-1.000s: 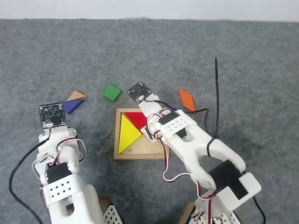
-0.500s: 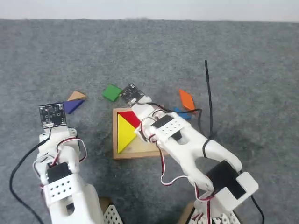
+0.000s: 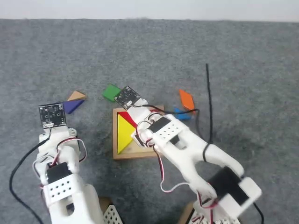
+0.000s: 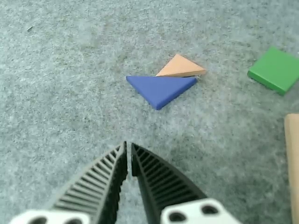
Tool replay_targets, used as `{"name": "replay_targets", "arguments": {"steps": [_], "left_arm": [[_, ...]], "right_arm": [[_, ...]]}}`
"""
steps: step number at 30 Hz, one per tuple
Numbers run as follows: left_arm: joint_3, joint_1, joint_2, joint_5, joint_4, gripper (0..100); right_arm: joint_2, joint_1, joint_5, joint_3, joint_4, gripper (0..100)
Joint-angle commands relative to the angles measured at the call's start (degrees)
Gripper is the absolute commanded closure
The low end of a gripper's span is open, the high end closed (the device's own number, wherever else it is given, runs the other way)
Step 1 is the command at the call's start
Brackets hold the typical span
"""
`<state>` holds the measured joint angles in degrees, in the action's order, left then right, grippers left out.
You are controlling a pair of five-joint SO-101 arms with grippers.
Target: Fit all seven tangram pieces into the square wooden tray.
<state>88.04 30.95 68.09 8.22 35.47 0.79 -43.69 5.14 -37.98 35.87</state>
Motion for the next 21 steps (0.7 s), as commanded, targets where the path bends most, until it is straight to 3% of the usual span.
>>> {"name": "replay_targets", "arguments": {"steps": [1, 10, 21], "left_arm": [[-0.48, -0.18, 1.23, 0.88, -1.41, 99], [-0.48, -0.18, 1.23, 0.88, -1.41, 99], [-2.42, -0.09, 1.23, 0.79, -0.26, 95]], "right_arm": [[2.33, -0.66, -1.32, 2.37, -5.85, 99.0], [2.51, -1.36, -1.32, 2.02, -5.93, 99.0], [-18.59, 4.53, -1.49, 1.49, 16.48, 99.0]]}}
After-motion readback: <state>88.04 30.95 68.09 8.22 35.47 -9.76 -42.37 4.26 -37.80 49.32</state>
